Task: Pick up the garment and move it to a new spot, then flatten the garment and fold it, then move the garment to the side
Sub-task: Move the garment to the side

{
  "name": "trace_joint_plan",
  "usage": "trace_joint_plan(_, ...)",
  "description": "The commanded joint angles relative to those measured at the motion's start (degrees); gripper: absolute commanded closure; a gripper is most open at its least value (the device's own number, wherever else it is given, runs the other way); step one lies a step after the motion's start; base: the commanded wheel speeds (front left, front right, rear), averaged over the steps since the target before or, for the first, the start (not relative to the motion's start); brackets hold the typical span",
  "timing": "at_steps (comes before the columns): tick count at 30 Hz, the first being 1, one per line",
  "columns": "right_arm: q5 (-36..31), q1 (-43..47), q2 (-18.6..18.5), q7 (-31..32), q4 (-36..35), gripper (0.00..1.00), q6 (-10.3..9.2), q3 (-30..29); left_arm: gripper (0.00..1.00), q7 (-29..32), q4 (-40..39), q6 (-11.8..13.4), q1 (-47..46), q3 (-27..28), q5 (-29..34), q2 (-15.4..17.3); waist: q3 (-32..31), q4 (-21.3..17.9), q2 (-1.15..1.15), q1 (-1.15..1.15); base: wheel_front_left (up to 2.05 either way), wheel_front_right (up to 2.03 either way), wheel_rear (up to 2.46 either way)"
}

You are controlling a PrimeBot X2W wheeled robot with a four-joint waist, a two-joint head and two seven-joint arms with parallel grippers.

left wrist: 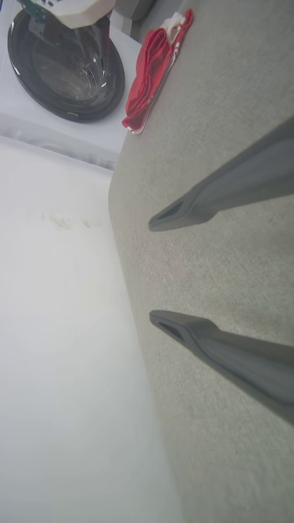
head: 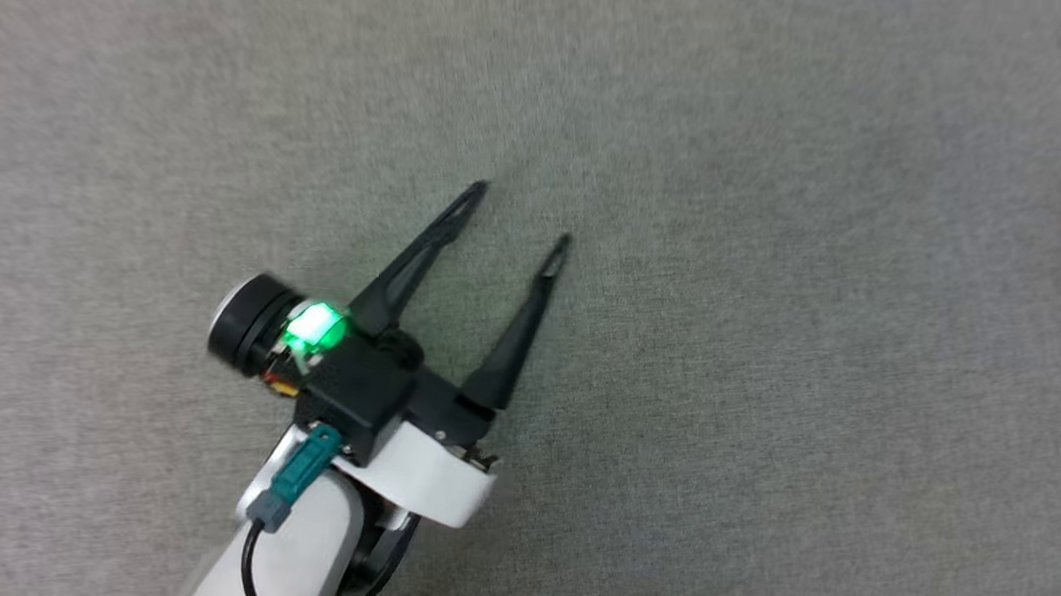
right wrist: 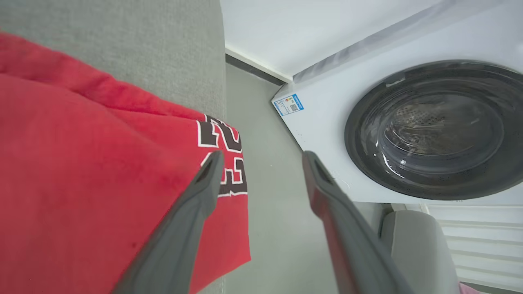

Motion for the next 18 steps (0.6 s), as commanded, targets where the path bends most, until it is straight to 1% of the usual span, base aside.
trace_joint_plan(1, 0.9, -0.3, 0.6, -0.4, -0.9, 0.00, -0.11, 0.3, 0.00, -0.4, 0.8, 0.5, 1.4, 0.7, -0.8, 0.0, -5.1, 0.9, 0.00, 0.00, 0.00, 0.00, 0.00)
trace_joint_plan(4, 3.2, 0.3, 1.8, -1.5, -3.9, 0.00, -0.11, 1.7, 0.00, -0.9, 3.4, 1.6, 3.9, 2.8, -2.6, 0.0, -10.1, 1.5, 0.00, 0.00, 0.00, 0.00, 0.00)
trace_joint_plan(9, 11.1, 3.6, 4.8, -2.7, -11.3, 0.00, -0.11, 2.3, 0.00, -1.1, 5.5, 3.4, 8.3, 7.2, -5.7, -0.6, -17.2, 3.0, 0.00, 0.00, 0.00, 0.00, 0.00)
trace_joint_plan(11, 14.7, 5.7, 6.9, -3.8, -15.3, 0.00, -0.11, 0.8, 0.00, -1.1, 6.1, 3.7, 10.0, 9.2, -7.1, -1.1, -20.0, 3.9, 0.00, 0.00, 0.00, 0.00, 0.00)
trace_joint_plan(12, 15.5, 7.1, 7.6, -4.1, -17.5, 0.00, -0.10, 0.4, 0.00, -1.1, 6.3, 3.9, 11.0, 10.0, -7.6, -1.3, -21.0, 4.2, 0.00, 0.00, 0.00, 0.00, 0.00)
trace_joint_plan(16, 19.1, 14.3, 12.3, -5.7, -26.8, 0.00, -0.10, -1.4, 0.00, -1.0, 6.7, 4.4, 14.3, 12.8, -7.6, -1.6, -24.5, 5.8, 0.00, 0.00, 0.00, 0.00, 0.00)
trace_joint_plan(18, 21.3, 18.0, 14.8, -6.2, -31.1, 0.00, -0.10, -2.1, 0.00, -1.0, 6.9, 3.9, 15.7, 13.5, -7.6, -1.7, -25.7, 6.7, 0.00, 0.00, 0.00, 0.00, 0.00)
